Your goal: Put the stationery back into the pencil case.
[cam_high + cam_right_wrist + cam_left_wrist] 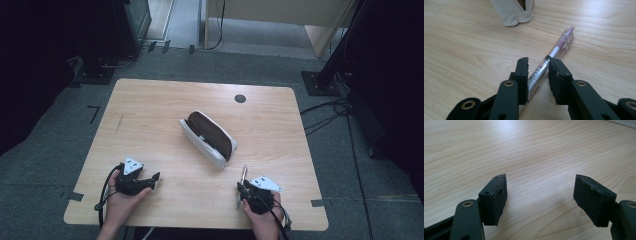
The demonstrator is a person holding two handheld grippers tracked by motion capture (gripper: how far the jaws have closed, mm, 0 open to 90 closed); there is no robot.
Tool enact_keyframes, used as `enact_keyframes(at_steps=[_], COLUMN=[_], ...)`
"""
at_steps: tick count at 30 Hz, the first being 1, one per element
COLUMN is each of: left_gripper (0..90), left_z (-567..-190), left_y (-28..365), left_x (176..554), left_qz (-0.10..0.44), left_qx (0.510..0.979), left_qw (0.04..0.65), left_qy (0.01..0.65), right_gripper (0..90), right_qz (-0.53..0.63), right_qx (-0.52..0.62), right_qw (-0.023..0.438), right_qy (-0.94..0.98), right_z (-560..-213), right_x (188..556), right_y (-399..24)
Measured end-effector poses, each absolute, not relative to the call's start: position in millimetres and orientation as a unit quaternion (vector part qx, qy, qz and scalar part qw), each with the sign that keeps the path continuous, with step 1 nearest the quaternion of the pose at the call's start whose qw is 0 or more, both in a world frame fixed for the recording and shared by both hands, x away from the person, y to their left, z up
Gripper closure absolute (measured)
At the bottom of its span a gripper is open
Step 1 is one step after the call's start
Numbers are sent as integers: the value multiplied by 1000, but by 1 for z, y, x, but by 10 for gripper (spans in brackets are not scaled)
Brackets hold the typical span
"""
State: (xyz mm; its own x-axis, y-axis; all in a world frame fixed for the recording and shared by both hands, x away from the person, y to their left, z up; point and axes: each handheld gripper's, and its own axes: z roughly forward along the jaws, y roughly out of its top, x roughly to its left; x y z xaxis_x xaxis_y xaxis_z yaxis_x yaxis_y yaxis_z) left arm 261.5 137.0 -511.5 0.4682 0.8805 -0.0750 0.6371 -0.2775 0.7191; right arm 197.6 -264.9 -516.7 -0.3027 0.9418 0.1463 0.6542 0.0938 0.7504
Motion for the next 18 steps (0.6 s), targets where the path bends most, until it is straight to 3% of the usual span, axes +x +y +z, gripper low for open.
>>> enact_keyframes(at_steps=[6,8,18], left_gripper=[283,283,256], left_z=[-512,-512,-516], left_y=[146,148,155], left_x=[263,263,262], left_qz=[176,180,203], left_qx=[778,779,781], left_qw=[350,345,327], left_qy=[492,492,492], right_gripper=[852,860,624], right_qz=[379,375,403], right_qx=[560,561,572], right_qw=[202,207,185], right_qy=[708,709,690], right_z=[-511,-511,-509], right_x=[203,207,193], right_y=[-276,-281,-290])
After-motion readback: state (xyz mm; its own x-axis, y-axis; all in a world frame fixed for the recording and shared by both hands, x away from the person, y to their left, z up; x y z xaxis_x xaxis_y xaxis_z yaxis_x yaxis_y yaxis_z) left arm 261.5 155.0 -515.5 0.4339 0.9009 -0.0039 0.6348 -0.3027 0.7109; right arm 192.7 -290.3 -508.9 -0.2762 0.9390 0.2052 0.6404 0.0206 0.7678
